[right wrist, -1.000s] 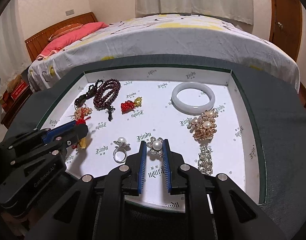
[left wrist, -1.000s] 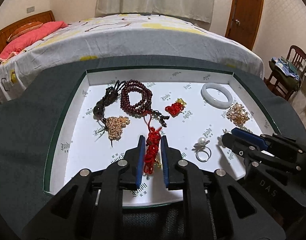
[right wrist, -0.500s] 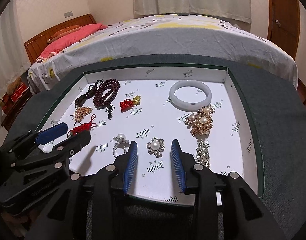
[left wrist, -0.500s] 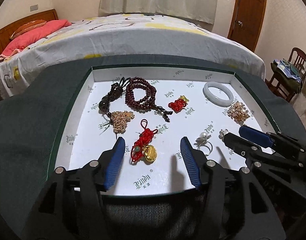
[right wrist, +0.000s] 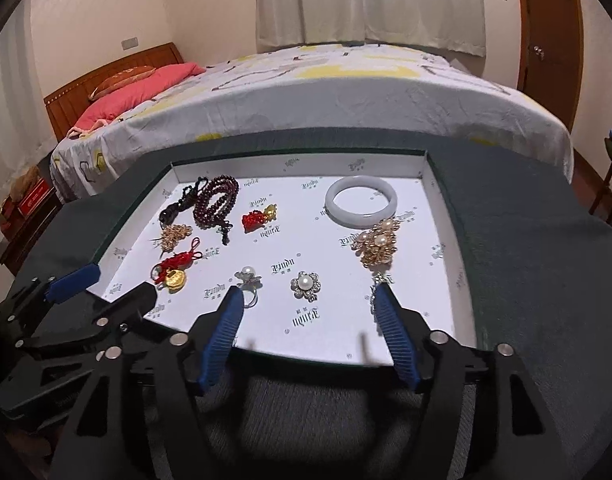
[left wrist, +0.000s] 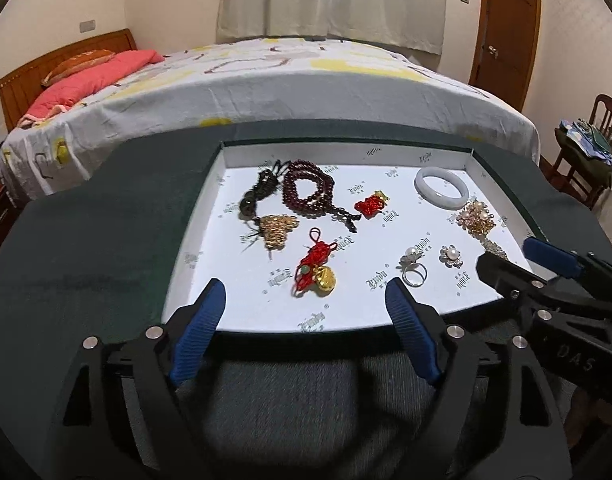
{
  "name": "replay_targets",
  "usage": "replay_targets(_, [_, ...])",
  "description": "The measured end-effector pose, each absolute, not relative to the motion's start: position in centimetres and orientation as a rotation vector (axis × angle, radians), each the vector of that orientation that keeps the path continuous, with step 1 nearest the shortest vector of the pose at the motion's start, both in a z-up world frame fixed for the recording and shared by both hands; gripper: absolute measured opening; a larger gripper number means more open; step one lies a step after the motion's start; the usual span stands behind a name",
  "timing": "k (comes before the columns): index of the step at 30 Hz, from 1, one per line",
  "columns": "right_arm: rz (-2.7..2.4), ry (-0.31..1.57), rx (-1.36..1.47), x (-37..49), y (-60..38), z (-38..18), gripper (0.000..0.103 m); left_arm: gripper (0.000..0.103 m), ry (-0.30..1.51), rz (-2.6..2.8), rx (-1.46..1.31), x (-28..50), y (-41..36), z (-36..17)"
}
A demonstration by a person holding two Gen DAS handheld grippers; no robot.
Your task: Organize jewelry
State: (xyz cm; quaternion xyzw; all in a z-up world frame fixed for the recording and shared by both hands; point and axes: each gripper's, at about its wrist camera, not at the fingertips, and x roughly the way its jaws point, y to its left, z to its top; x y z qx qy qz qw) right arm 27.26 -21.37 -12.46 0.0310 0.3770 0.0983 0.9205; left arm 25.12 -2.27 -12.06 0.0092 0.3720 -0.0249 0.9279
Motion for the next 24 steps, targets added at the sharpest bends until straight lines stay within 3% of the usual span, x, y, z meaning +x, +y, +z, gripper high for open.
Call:
replay_targets(5, [0.186, 0.748, 0.061, 24.8, -21.8, -10.9, 0.072, 0.088, 0.721, -0.024, 0.012, 22.3, -1.7, -9.9])
replay_targets(24, [0.131, 0.543, 0.036, 12.0, -24.7, -1.5, 0.079, 0.094, 0.523, 0.052, 0.028, 8.1, -0.6, -0.5])
